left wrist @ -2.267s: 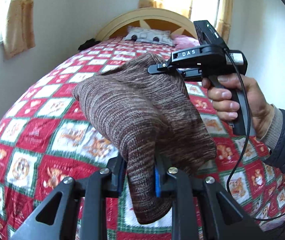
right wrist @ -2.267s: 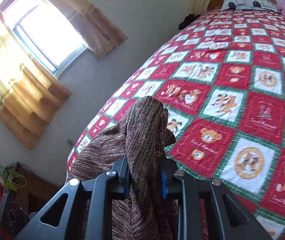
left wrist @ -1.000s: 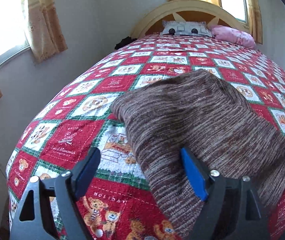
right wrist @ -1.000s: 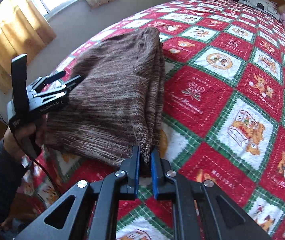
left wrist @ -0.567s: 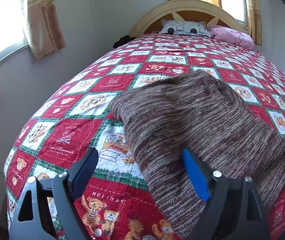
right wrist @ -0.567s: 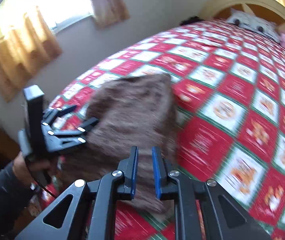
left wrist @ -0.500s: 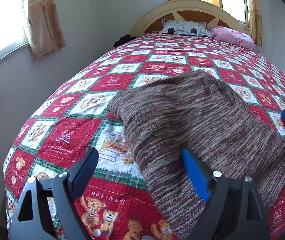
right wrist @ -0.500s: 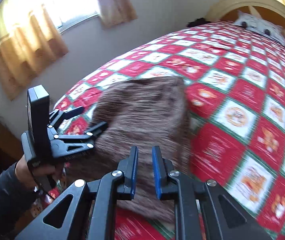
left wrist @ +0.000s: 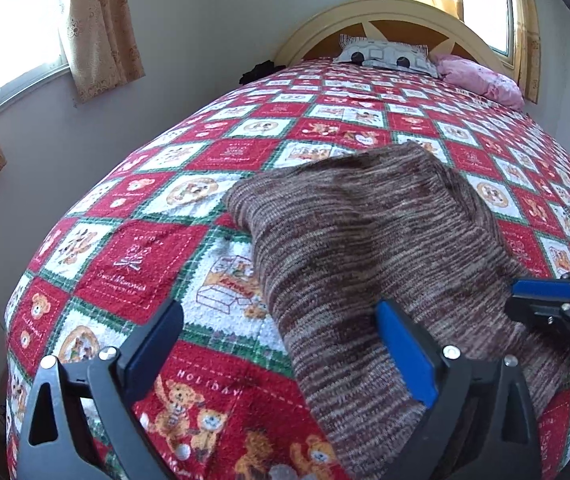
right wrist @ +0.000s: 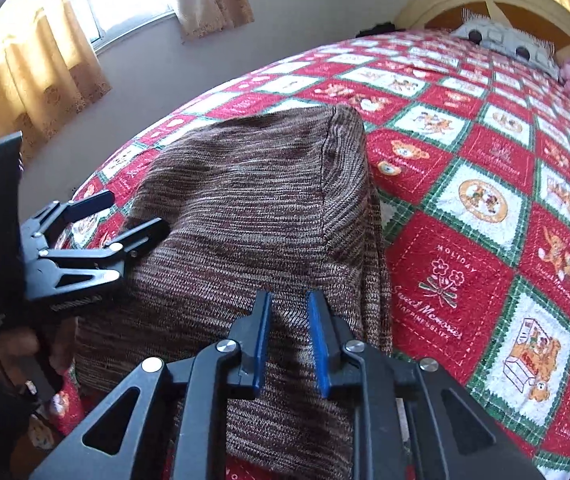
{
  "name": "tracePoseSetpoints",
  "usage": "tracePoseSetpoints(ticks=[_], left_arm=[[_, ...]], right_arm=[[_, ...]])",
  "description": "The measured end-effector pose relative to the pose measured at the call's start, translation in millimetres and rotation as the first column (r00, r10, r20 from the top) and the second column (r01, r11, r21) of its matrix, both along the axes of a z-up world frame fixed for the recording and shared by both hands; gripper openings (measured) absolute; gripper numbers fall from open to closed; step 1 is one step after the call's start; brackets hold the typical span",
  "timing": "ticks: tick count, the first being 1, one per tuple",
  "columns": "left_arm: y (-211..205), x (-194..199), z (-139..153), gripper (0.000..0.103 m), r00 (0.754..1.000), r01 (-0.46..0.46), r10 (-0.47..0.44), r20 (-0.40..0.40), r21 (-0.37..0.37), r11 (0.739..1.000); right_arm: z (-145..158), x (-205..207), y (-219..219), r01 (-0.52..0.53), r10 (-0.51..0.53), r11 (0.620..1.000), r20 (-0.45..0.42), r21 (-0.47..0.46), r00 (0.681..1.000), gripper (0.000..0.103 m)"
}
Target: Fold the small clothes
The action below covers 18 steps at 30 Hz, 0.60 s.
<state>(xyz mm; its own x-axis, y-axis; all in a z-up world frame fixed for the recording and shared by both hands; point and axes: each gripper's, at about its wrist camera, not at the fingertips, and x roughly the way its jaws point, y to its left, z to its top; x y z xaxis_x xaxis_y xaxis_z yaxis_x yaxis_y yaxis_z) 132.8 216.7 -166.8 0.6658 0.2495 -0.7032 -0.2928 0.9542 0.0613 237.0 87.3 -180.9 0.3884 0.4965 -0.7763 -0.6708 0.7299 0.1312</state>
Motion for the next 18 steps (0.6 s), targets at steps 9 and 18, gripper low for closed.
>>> tracePoseSetpoints(ticks=[9, 18], left_arm=[[-14.0, -20.9, 9.3, 0.103, 1.000, 0.007, -0.007, 0.023, 0.004, 1.000], [-12.1, -23.1, 0.8, 0.103, 1.000, -0.019, 0.019, 0.006, -0.048, 0.999]], right_arm=[[2.5, -13.7, -4.6, -0.011, 0.009, 0.999, 0.036, 0.038, 0.999, 0.050], [0.9, -22.9, 2.2, -0.011, 0.014, 0.999, 0.086, -0.040, 0.996, 0.050]])
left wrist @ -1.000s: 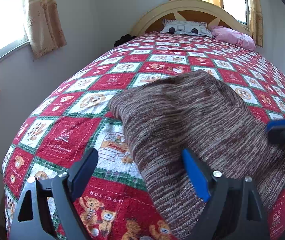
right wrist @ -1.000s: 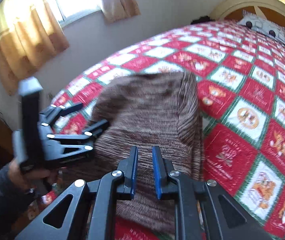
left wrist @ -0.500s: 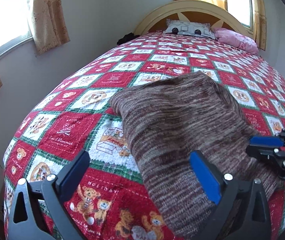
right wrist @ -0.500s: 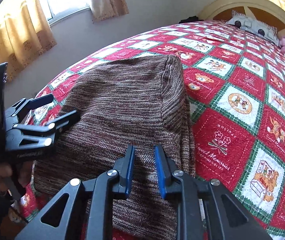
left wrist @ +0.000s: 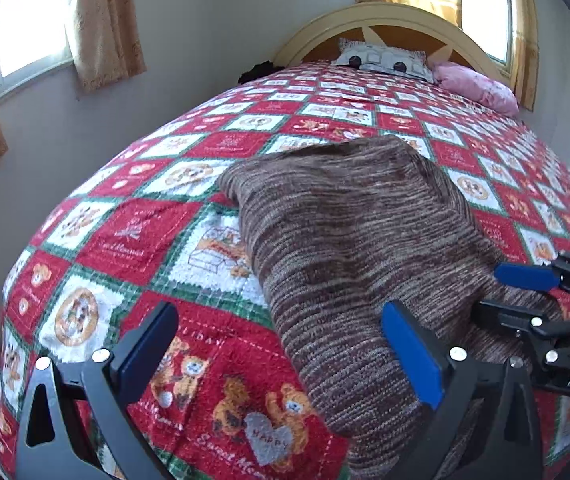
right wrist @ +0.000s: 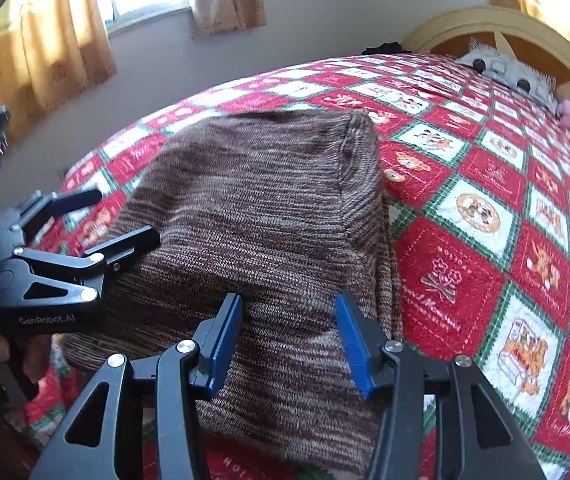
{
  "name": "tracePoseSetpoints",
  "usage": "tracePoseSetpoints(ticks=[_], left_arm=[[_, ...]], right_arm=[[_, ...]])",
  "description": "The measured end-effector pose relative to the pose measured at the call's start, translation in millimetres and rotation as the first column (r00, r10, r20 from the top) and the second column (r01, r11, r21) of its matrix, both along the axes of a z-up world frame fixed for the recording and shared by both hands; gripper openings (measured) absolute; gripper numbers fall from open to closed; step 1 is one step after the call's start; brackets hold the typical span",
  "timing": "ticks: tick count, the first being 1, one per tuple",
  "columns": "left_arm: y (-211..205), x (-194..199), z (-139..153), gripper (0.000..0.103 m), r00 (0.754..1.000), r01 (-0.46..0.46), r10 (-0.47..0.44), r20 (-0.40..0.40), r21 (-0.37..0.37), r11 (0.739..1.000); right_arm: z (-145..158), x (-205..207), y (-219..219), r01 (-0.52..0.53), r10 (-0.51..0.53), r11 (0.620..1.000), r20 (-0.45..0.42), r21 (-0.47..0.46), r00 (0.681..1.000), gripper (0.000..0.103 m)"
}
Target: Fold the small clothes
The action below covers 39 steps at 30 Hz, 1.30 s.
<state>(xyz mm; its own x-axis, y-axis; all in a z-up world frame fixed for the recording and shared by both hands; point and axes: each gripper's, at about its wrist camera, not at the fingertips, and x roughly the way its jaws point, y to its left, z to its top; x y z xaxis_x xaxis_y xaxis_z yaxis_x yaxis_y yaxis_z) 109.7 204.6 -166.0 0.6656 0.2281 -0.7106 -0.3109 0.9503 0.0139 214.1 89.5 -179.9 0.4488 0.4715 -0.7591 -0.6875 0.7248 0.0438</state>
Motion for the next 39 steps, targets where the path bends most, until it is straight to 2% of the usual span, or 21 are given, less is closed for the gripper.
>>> tracePoseSetpoints(ticks=[3, 8, 9, 11, 13, 19, 27, 39], left_arm=[[-7.0, -12.9, 12.0, 0.103, 1.000, 0.010, -0.011, 0.009, 0.032, 0.999], [-31.2, -48.7, 48.5, 0.103, 0.992, 0.060, -0.068, 0.107, 0.072, 0.996], [-35.2, -54.2, 54.9, 0.103, 0.989, 0.071, -0.080, 0.123, 0.077, 0.994], [-44.1, -67.5, 70.3, 0.103, 0.982, 0.090, -0.104, 0.160, 0.089, 0.992], [-49.4, -80.0, 85.3, 0.103, 0.971, 0.106, -0.122, 0.204, 0.084, 0.991], [-57.5, -99.0, 114.0, 0.103, 0.951, 0.126, -0.149, 0.272, 0.100, 0.987], [-64.5, -115.6, 131.6, 0.103, 0.934, 0.122, -0.156, 0.322, 0.121, 0.985], [-69.0, -121.0, 133.7, 0.103, 0.930, 0.119, -0.150, 0.337, 0.113, 0.987]], right_arm=[[14.4, -9.7, -14.2, 0.053, -0.054, 0.997, 0.019, 0.052, 0.998, 0.050], [50.7, -43.5, -35.8, 0.122, -0.140, 0.981, 0.116, 0.150, 0.983, 0.051], [60.1, -52.9, -40.5, 0.132, -0.155, 0.977, 0.136, 0.165, 0.978, 0.053], [74.7, -64.8, -48.1, 0.143, -0.175, 0.971, 0.163, 0.191, 0.971, 0.064], [91.6, -79.7, -56.8, 0.150, -0.195, 0.964, 0.195, 0.221, 0.961, 0.065], [125.7, -114.1, -69.9, 0.160, -0.221, 0.959, 0.267, 0.232, 0.938, 0.065], [145.5, -138.7, -76.1, 0.141, -0.220, 0.955, 0.305, 0.260, 0.927, 0.065], [150.7, -144.3, -85.2, 0.153, -0.248, 0.941, 0.310, 0.301, 0.918, 0.065]])
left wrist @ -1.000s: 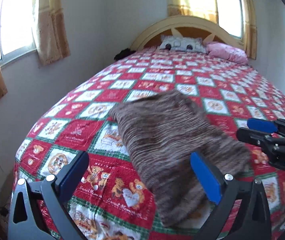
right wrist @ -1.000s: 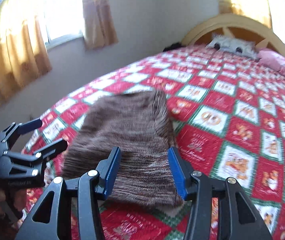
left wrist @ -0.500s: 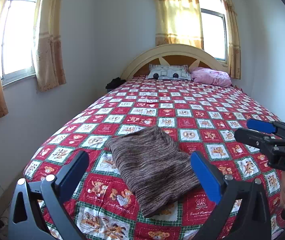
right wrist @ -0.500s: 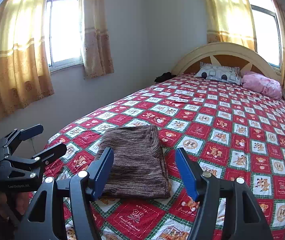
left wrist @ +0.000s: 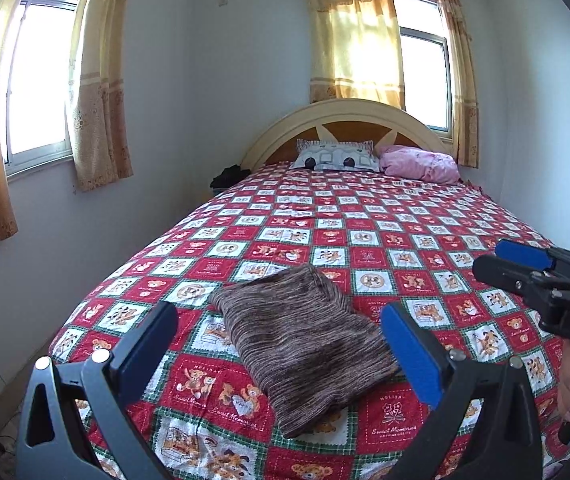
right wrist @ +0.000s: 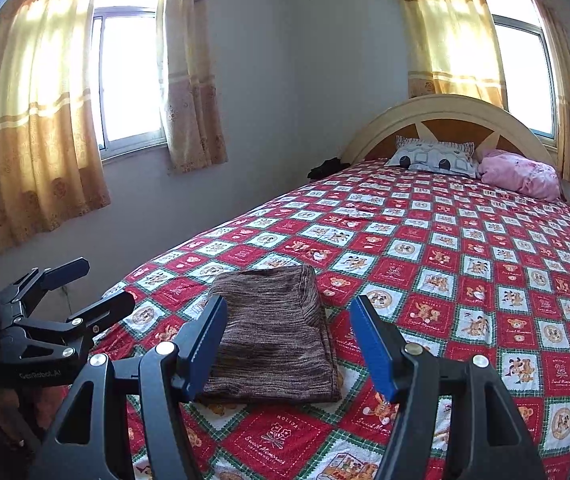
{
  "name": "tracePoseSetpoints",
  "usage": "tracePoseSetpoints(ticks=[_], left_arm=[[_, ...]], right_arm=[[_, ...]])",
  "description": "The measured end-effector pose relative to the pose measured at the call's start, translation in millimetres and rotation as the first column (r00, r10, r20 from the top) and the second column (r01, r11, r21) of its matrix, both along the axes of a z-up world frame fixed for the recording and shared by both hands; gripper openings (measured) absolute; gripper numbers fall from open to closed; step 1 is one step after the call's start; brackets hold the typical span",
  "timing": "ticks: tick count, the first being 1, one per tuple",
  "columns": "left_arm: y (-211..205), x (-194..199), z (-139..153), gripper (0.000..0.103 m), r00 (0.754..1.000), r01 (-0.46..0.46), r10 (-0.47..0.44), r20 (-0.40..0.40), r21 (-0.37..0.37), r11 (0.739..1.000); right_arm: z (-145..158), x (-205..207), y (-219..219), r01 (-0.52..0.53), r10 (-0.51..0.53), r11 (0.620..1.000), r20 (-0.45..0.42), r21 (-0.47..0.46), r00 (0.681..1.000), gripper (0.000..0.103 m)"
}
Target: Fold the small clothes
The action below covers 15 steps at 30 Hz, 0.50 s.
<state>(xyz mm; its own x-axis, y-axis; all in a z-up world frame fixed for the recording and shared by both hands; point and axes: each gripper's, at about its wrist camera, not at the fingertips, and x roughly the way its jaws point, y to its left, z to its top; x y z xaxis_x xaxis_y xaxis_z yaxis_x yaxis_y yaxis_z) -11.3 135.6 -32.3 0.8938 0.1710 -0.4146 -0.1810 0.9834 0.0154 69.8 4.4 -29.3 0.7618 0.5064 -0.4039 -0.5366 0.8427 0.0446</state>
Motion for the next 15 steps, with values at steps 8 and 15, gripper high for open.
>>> tracePoseSetpoints(ticks=[8, 15], left_arm=[[-1.3, -1.0, 1.5, 0.103, 1.000, -0.001, 0.001, 0.001, 0.000, 1.000], [-1.9, -1.8, 3.1, 0.103, 1.000, -0.003, 0.003, 0.007, 0.001, 1.000]], right_arm=[[-2.2, 1.4, 0.6, -0.004, 0.004, 1.000, -0.012, -0.007, 1.000, 0.065], [-2.6, 0.8, -0.7, -0.005, 0.005, 1.000, -0.012, -0.002, 1.000, 0.065]])
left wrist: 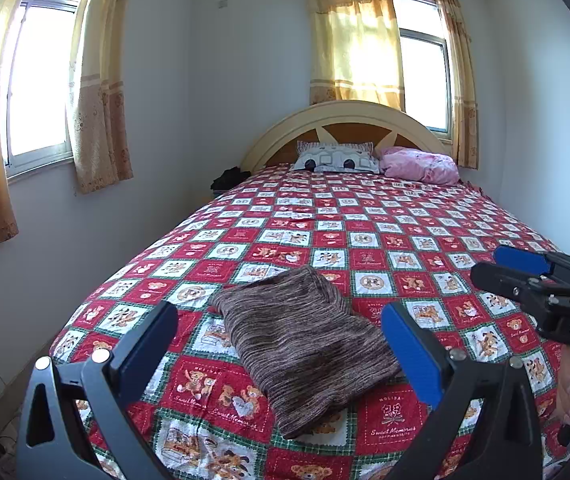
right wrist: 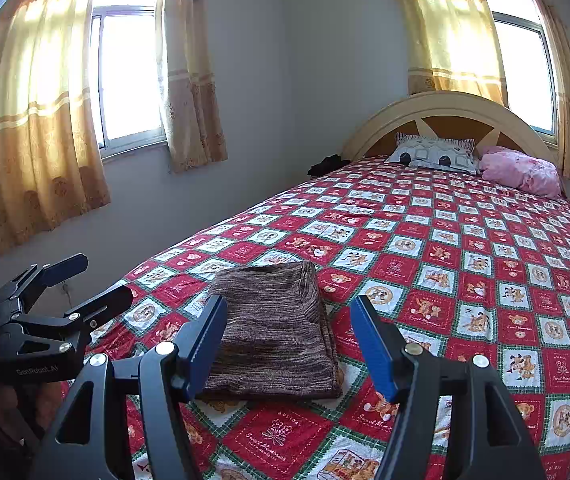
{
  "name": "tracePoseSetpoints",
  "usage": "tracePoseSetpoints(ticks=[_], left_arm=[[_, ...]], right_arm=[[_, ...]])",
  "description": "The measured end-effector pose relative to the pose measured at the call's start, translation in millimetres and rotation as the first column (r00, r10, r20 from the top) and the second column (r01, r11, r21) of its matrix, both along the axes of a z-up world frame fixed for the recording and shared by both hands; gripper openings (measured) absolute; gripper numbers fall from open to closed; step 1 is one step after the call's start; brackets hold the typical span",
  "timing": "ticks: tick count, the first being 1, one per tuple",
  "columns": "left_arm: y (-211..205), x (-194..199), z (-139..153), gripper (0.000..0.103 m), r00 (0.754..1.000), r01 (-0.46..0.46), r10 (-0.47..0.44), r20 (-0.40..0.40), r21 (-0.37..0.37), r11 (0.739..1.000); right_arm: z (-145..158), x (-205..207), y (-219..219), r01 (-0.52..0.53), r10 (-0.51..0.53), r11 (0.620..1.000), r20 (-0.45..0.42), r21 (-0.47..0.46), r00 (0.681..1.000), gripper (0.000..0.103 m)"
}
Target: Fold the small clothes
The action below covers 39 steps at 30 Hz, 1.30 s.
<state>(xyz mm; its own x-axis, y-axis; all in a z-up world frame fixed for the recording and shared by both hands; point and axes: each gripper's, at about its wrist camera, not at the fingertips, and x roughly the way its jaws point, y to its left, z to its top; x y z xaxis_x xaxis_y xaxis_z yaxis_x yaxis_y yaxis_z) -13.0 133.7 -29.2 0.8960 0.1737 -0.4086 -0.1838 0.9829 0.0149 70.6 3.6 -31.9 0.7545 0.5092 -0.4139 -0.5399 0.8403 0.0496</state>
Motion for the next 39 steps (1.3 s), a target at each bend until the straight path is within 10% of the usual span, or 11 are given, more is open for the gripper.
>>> tracePoseSetpoints(ticks=[39], left_arm=[[4.0, -1.4, 9.7, 0.103, 1.000, 0.019, -0.020, 0.018, 0.045, 0.999]], right_arm=[[0.3, -7.3, 0.7, 0.023, -0.024, 0.999, 0.019, 0.034, 1.000, 0.065]])
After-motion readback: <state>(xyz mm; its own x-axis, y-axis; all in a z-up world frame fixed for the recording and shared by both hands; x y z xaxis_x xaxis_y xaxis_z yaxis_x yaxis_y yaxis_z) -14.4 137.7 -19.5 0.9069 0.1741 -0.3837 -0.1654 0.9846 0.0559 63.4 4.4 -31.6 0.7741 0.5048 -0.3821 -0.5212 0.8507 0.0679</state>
